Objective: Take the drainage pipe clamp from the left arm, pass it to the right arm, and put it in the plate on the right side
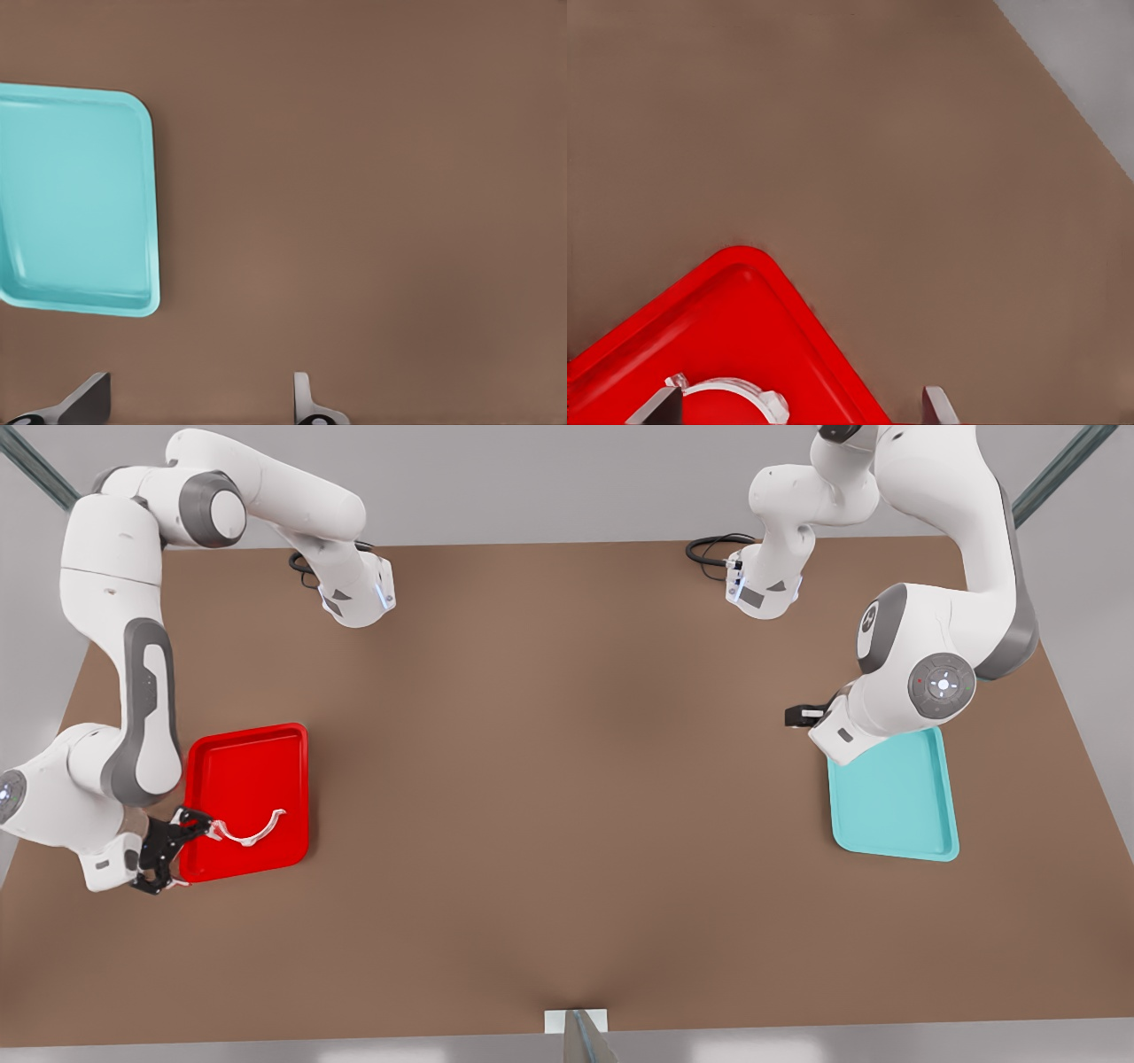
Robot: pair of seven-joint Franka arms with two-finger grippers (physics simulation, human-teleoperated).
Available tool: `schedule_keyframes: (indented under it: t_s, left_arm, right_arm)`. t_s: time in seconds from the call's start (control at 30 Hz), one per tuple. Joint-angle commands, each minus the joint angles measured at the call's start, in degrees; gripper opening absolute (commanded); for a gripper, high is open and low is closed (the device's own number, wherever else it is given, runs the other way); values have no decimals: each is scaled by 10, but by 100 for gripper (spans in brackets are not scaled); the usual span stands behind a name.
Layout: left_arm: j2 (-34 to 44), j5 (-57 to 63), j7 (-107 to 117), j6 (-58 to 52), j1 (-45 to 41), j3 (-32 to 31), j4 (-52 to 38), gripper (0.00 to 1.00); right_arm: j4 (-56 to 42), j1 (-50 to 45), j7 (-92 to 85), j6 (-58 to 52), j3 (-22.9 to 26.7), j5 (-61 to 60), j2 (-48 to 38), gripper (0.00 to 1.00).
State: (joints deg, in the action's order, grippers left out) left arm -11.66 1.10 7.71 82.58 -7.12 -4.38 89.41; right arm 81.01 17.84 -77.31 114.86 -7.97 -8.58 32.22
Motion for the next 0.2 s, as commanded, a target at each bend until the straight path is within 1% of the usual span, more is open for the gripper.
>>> schedule_keyframes:
  t_s: [0.0, 0.03, 0.07, 0.1, 0.17]
  left_arm:
    - [1, 0, -34, -2, 0, 0, 0, 100]
    - [1, 0, -35, -6, 0, 0, 0, 100]
    - [1, -1, -36, -11, 0, 0, -1, 100]
    - [2, -1, -36, -31, 0, 0, -2, 100]
    - [4, -3, -35, -38, 0, -1, -16, 100]
  right_arm:
    - [-42, -54, 517, -236, 1, 3, -38, 100]
    - [-46, -98, 748, -300, -2, 72, -74, 100]
    - [-47, -104, 730, -324, -1, 93, -101, 100]
    - [-47, -101, 725, -319, 0, 91, -110, 100]
    - [-19, -86, 726, -346, 4, 92, -193, 100]
